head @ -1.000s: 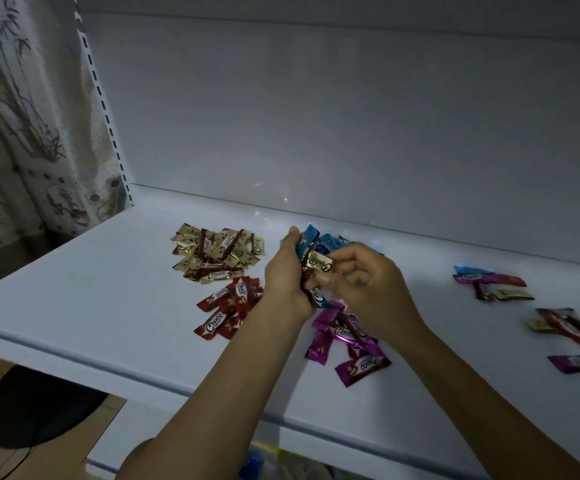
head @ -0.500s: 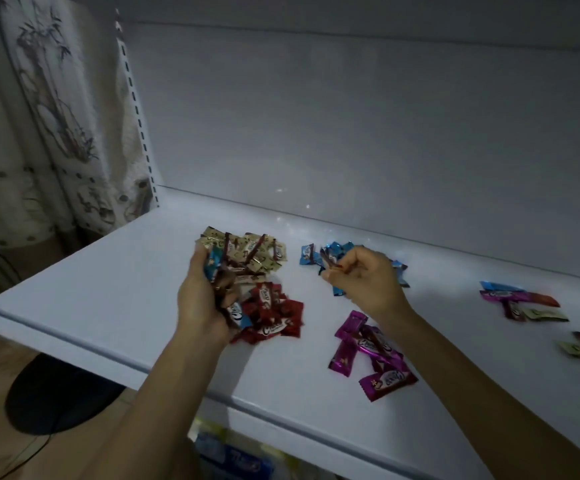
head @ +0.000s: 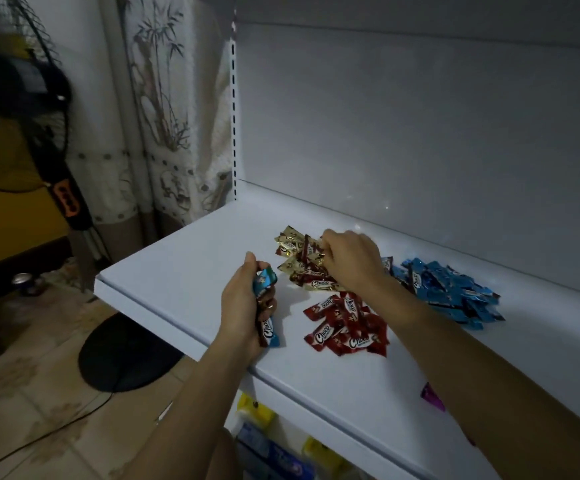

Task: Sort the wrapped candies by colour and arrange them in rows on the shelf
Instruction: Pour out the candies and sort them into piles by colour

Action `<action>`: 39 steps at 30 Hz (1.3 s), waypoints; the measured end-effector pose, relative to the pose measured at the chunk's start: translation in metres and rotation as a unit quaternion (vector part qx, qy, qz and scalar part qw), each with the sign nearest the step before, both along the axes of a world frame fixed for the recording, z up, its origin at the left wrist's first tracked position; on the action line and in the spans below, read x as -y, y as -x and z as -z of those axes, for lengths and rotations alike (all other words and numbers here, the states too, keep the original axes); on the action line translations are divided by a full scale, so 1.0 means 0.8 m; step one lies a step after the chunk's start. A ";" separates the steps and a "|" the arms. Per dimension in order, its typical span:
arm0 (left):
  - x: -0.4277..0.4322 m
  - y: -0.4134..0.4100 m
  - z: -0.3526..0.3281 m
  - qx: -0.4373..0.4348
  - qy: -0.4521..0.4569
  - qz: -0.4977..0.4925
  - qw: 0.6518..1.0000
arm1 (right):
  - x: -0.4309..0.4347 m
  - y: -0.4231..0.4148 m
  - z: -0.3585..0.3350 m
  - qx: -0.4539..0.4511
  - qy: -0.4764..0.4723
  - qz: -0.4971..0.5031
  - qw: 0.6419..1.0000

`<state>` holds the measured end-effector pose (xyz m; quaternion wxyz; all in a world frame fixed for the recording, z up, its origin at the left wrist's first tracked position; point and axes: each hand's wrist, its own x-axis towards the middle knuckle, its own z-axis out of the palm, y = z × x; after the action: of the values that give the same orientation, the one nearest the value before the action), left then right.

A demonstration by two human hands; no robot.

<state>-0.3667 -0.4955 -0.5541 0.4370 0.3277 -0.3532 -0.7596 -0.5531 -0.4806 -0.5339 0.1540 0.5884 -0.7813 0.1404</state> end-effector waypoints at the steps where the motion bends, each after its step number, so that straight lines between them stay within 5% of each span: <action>1: -0.001 0.002 0.001 0.023 0.019 -0.013 0.999 | 0.000 0.001 0.002 0.009 -0.027 0.000 1.000; 5: -0.009 0.014 0.004 0.075 0.114 -0.029 0.990 | -0.019 -0.018 -0.010 0.016 -0.008 0.005 1.000; 8: -0.010 0.014 0.003 0.091 0.171 -0.014 0.981 | -0.047 -0.064 -0.033 0.355 0.017 -0.040 0.934; 10: -0.009 0.015 0.007 0.090 0.196 0.000 0.976 | -0.063 -0.086 -0.038 0.473 -0.037 -0.076 0.877; 13: -0.012 0.013 0.008 0.073 0.219 0.024 0.973 | -0.078 -0.096 -0.031 0.481 -0.074 -0.123 0.865; 18: -0.015 0.010 0.005 0.122 0.209 0.017 0.970 | -0.099 -0.068 -0.023 0.539 0.004 -0.073 0.839; 20: -0.014 0.009 0.008 0.127 0.218 0.025 0.967 | -0.112 -0.031 -0.018 0.495 0.087 -0.018 0.864; 23: -0.013 0.011 0.009 0.125 0.252 0.036 0.959 | -0.136 0.040 -0.006 0.278 0.180 0.076 0.941; 28: -0.012 0.014 0.012 0.136 0.258 0.035 0.956 | -0.175 0.125 0.015 -0.049 0.107 0.198 0.973; 32: -0.014 0.014 0.008 0.146 0.251 0.031 0.956 | -0.178 0.133 0.029 -0.057 -0.034 0.215 0.974; 35: -0.013 0.013 0.005 0.123 0.192 0.025 0.973 | -0.173 0.105 0.022 -0.044 0.055 0.188 0.980; 39: 0.001 0.004 0.006 -0.036 0.046 0.051 0.997 | -0.147 0.011 -0.011 0.054 0.128 0.002 0.990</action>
<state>-0.3699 -0.4961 -0.5593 0.4249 0.2610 -0.3881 -0.7751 -0.5615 -0.3627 -0.5250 0.1862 0.5536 -0.7653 0.2708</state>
